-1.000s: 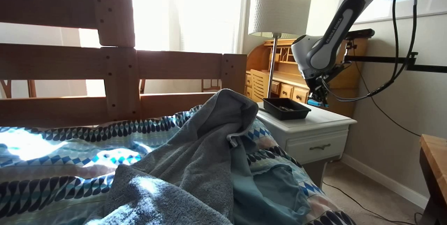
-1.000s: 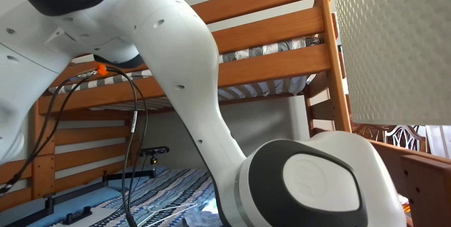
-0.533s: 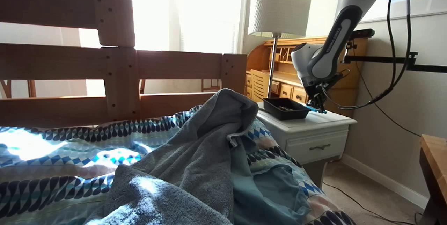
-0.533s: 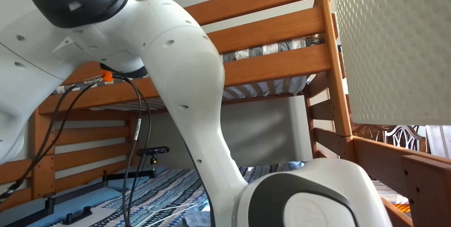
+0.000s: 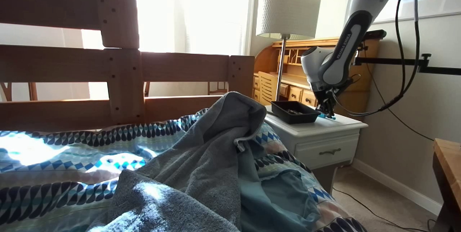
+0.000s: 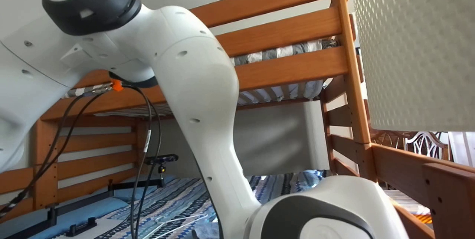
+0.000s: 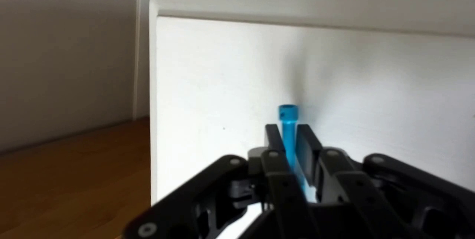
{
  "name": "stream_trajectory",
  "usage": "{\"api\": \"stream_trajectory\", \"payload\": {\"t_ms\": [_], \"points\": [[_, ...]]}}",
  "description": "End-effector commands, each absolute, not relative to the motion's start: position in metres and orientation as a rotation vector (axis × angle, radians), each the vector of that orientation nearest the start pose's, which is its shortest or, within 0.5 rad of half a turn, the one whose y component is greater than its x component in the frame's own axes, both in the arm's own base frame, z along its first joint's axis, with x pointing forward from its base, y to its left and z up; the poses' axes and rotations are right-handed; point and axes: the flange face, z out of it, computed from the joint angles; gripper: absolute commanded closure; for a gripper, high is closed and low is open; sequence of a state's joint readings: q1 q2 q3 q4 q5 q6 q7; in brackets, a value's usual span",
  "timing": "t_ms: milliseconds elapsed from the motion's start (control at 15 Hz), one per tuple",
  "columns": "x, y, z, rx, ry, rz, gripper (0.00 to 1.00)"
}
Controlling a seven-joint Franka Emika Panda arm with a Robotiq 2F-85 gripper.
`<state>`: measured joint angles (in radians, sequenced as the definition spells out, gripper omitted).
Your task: Take the blue object out of the black box.
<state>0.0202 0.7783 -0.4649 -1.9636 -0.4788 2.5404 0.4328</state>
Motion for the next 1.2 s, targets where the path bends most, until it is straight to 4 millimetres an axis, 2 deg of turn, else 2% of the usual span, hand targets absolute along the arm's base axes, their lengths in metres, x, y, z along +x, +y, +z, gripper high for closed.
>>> {"api": "stream_trajectory", "payload": {"t_ms": [0,267,467,733,1133], "points": [[0.536,-0.252,0.094,2.517,-0.425,-0.198,0.49],[0.538,-0.25,0.102,2.52,-0.411,-0.168,0.22],[0.546,-0.249,0.118,2.516,-0.397,-0.093,0.0],[0.552,-0.246,0.147,2.52,-0.401,0.0,0.0],[0.551,-0.223,0.185,2.551,-0.407,0.029,0.0]]}}
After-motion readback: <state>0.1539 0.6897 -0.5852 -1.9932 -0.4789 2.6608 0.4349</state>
